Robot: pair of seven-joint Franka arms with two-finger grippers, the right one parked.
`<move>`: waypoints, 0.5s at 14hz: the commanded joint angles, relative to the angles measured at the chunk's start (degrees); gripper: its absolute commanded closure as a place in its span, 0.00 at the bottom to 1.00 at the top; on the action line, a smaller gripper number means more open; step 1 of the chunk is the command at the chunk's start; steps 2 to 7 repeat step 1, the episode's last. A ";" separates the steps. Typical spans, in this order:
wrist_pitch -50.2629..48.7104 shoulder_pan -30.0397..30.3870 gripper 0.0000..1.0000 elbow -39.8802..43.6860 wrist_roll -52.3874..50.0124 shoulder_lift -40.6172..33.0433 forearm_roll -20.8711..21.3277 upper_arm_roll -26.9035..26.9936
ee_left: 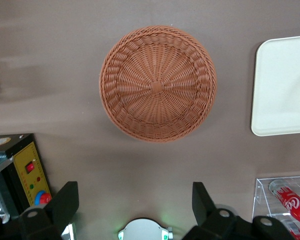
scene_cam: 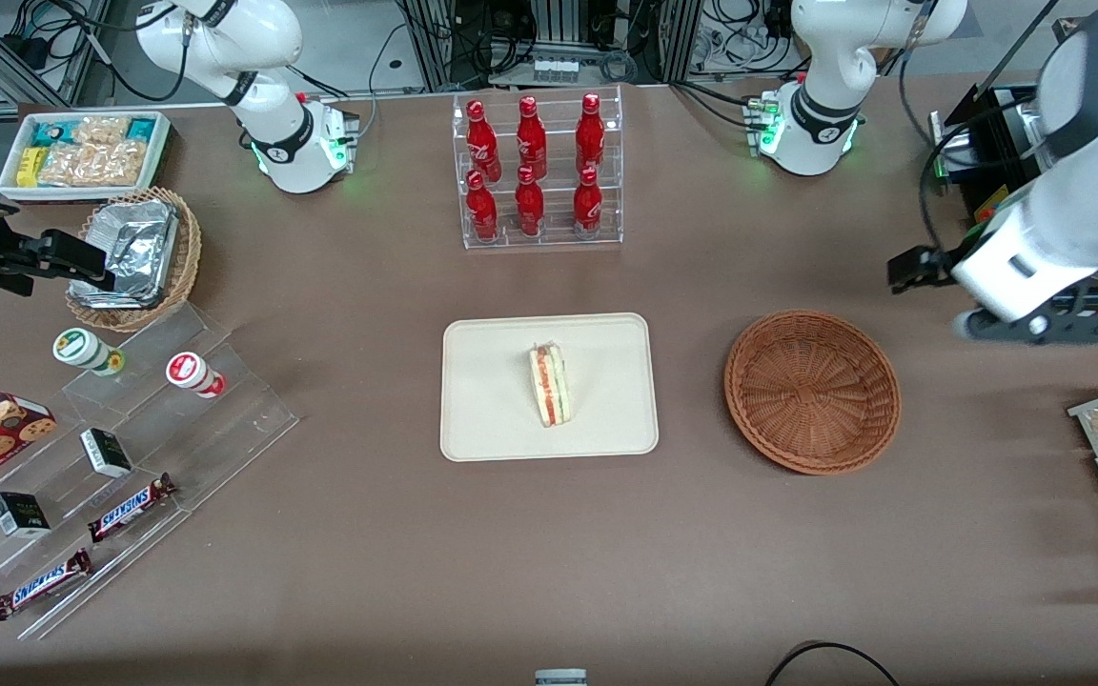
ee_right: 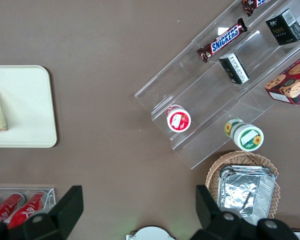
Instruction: Place sandwich from basket to tray
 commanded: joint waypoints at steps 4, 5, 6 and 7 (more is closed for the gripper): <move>-1.20 0.22 0.00 -0.48 0.58 -2.04 -0.73 -0.18; -1.20 0.22 0.00 -0.48 0.58 -2.04 -0.73 -0.18; -1.20 0.22 0.00 -0.48 0.58 -2.04 -0.73 -0.18; -1.20 0.22 0.00 -0.48 0.58 -2.04 -0.73 -0.18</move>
